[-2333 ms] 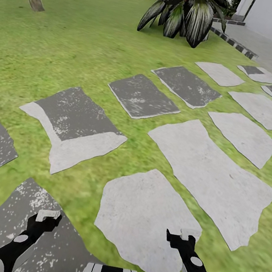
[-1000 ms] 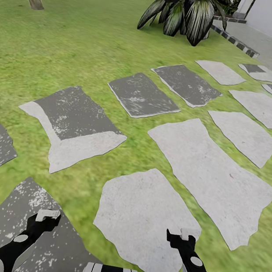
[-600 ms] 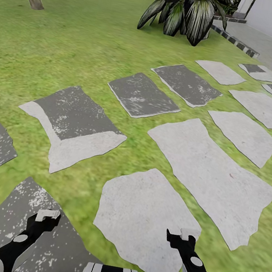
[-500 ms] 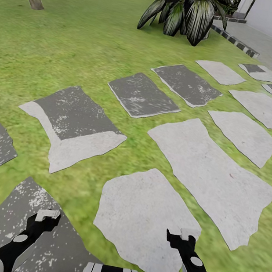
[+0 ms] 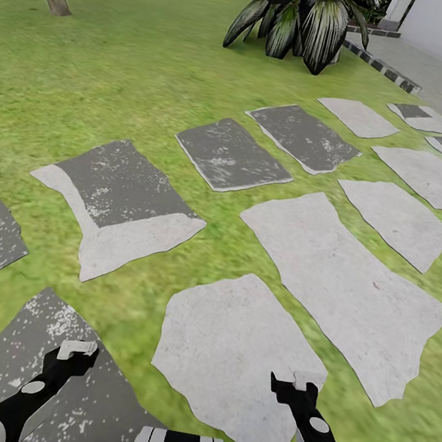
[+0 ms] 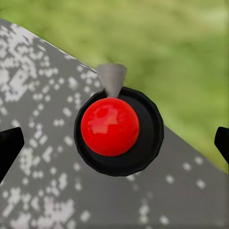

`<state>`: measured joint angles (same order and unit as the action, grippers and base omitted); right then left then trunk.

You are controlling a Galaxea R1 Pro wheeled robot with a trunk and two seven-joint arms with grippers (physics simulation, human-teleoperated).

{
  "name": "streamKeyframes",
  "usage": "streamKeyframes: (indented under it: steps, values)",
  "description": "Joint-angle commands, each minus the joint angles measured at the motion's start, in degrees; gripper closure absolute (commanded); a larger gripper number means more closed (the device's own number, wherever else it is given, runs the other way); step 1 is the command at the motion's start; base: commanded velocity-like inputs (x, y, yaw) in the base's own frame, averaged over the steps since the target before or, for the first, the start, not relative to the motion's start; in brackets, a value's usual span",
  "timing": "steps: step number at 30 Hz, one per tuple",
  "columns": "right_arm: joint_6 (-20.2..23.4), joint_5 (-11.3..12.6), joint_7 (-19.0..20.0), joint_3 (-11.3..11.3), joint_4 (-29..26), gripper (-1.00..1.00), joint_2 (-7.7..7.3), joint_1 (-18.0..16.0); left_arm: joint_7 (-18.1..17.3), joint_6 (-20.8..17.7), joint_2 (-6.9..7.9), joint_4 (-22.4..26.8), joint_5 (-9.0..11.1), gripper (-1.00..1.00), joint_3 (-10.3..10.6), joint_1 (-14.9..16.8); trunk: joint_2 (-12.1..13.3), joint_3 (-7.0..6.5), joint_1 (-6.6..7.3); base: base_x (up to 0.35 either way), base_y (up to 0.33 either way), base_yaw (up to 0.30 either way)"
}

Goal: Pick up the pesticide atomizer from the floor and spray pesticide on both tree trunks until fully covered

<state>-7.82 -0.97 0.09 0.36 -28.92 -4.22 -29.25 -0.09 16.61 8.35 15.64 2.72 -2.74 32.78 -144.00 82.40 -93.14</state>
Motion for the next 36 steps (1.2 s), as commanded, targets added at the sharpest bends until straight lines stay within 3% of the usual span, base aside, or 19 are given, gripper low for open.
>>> streamKeyframes:
  steps: [1,2,3,36]
  values:
    - [0.00,0.00,0.00,0.01,0.00,-1.00,0.00,-0.01,0.00,0.00,0.00,0.00,0.00,-1.00,0.01,0.00,0.00,0.00,0.00,0.000,0.000,0.000]
    - [0.00,0.00,0.00,0.04,0.00,-1.00,0.00,-0.01,0.00,0.00,0.00,0.00,0.00,-1.00,0.04,0.00,0.00,0.00,0.00,0.000,0.000,0.000]
    - [0.00,0.00,0.00,0.05,0.02,-1.00,0.00,-0.01,0.00,0.00,0.00,0.00,0.00,1.00,0.06,0.00,0.00,0.00,0.00,0.000,0.000,0.000]
    - [0.00,0.00,0.00,0.08,0.23,-1.00,0.00,0.00,-0.09,-0.03,0.00,2.72,0.00,1.00,0.34,-0.08,0.00,0.00,0.00,0.000,0.000,0.000]
